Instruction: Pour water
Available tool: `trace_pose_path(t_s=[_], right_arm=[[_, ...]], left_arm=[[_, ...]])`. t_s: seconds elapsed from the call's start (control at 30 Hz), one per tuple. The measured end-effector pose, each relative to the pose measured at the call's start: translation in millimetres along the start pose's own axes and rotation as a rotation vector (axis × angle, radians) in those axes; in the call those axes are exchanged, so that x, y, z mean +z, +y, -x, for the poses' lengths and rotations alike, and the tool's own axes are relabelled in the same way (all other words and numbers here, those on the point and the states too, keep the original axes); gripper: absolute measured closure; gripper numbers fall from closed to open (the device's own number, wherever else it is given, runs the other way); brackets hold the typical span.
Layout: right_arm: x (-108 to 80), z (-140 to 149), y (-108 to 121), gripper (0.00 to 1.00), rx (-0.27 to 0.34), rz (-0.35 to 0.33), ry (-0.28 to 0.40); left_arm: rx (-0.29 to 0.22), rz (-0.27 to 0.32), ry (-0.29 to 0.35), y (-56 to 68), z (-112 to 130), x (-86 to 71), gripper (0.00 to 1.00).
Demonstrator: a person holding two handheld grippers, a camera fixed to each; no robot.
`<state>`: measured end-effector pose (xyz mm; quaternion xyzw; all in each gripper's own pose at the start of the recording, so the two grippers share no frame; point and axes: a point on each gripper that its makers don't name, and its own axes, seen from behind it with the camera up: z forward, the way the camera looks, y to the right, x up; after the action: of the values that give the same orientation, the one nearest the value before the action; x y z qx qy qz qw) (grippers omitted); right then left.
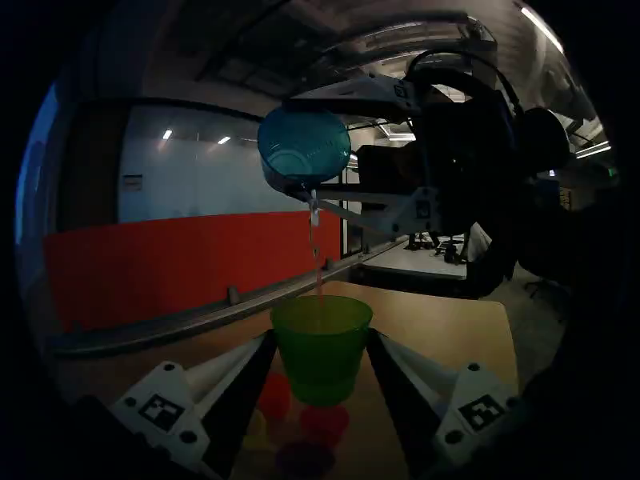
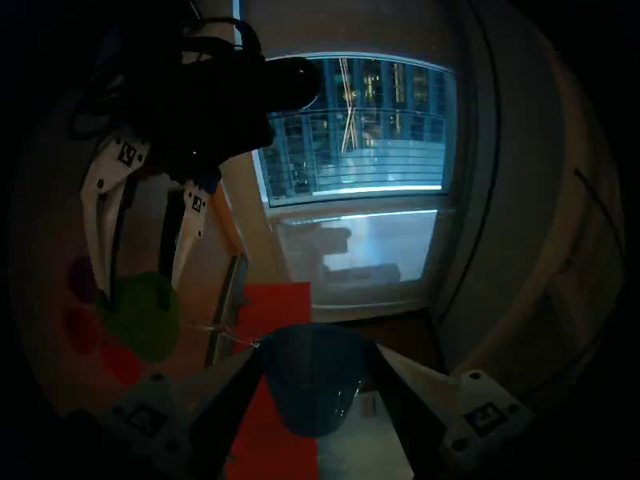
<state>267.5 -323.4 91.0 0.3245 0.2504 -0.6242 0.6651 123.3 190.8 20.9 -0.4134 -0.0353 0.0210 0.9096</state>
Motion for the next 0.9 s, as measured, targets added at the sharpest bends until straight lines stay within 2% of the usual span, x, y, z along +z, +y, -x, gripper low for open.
trace_pose_path(t_s=[0.9], right_arm=[[2.3, -7.5, 7.9, 0.07, -0.152, 0.032, -0.005]], left_arm=[[0.001, 0.003, 0.008, 0.6, -2.2, -2.1, 0.19]])
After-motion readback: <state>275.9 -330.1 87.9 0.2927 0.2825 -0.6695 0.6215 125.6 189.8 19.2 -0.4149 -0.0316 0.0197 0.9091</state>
